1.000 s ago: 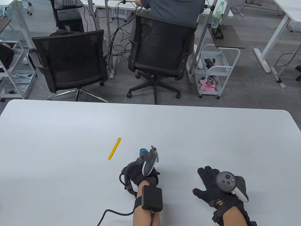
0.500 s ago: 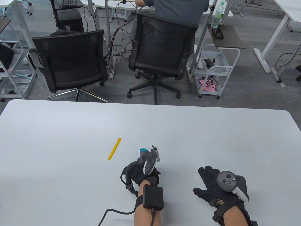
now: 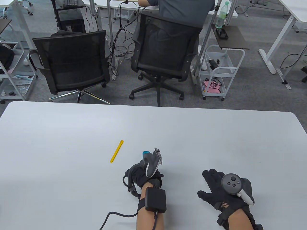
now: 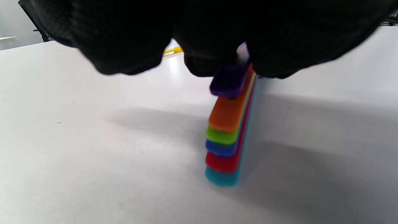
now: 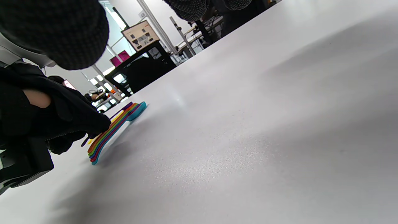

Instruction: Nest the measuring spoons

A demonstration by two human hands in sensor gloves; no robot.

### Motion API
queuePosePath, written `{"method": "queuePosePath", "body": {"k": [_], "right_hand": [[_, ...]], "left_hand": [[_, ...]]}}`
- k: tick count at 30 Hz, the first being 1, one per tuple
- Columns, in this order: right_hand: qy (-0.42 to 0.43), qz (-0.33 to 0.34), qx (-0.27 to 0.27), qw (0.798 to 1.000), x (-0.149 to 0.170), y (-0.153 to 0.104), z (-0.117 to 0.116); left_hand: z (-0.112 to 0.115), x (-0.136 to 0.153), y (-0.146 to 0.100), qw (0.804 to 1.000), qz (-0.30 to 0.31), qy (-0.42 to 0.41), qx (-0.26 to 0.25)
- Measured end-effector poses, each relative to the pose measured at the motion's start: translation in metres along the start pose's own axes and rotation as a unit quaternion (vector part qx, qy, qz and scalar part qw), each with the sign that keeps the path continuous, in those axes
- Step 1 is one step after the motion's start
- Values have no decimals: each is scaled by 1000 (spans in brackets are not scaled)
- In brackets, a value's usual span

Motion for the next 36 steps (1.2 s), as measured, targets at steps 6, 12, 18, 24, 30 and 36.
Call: {"method": "queuePosePath", "body": {"k": [6, 12, 18, 24, 30, 36], "right_hand": [[1, 0, 0, 1000, 0, 0, 0], [4, -1, 0, 1000, 0, 0, 0], [5, -1, 0, 1000, 1, 0, 1], [7, -1, 0, 1000, 1, 0, 1], [8, -2, 0, 1000, 2, 0, 1], [11, -2, 1, 1000, 2, -1, 2]], "left_hand": [[1, 0, 1, 1000, 0, -1, 1], [1, 0, 1, 1000, 0, -2, 2], [2, 1, 2, 1000, 1, -3, 4], [3, 1, 2, 1000, 1, -3, 7], [2, 1, 2, 1000, 2, 0, 6], [-15, 8, 1, 1000, 20, -13, -17]]}}
Point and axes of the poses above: the tracker on the back of each hand, its own x axis roughly to the little-finger side, its own y axis roughly from the wrist to the fingertips, z = x × y, the point moved 5 cm from there along y, roughly from the wrist to the fingertips, and after that the axes turned 8 degrees about z, right-handed, at the moved point
